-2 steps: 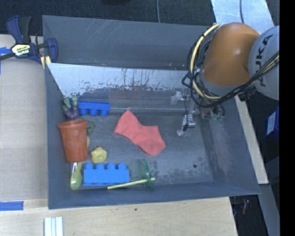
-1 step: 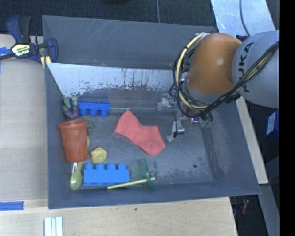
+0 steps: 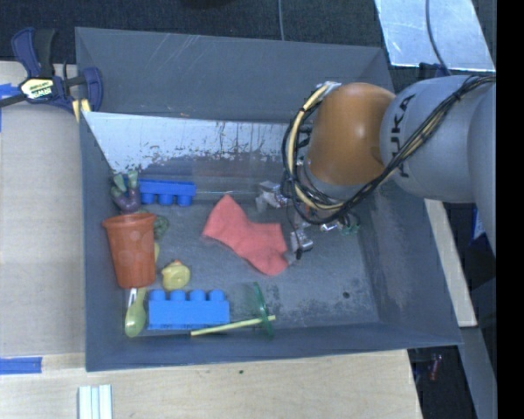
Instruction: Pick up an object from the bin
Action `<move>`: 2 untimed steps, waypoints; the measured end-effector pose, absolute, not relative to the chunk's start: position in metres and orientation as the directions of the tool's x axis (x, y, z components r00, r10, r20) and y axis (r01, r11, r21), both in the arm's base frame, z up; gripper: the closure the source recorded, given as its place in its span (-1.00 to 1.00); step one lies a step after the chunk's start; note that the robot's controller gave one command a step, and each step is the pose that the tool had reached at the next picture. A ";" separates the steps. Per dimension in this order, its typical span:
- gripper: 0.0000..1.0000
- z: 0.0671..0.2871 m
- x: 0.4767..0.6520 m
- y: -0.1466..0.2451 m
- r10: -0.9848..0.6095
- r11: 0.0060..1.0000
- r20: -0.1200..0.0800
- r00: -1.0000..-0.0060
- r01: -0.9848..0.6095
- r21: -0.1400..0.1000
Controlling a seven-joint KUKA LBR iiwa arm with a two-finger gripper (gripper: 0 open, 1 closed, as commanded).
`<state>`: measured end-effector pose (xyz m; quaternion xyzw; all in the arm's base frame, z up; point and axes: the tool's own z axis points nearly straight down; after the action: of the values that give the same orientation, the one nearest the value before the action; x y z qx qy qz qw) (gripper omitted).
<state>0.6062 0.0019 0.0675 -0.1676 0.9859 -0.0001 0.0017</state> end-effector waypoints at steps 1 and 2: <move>1.00 0.073 0.577 0.018 -0.003 1.000 -0.015 -1.000 -0.003 0.002; 1.00 0.073 0.577 0.018 -0.004 1.000 -0.015 -1.000 -0.004 0.002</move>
Offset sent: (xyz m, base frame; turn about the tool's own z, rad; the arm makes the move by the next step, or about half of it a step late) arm 0.0000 0.0000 0.0000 0.0000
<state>0.5774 0.0180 0.0727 -0.0018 1.0000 0.0009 0.0073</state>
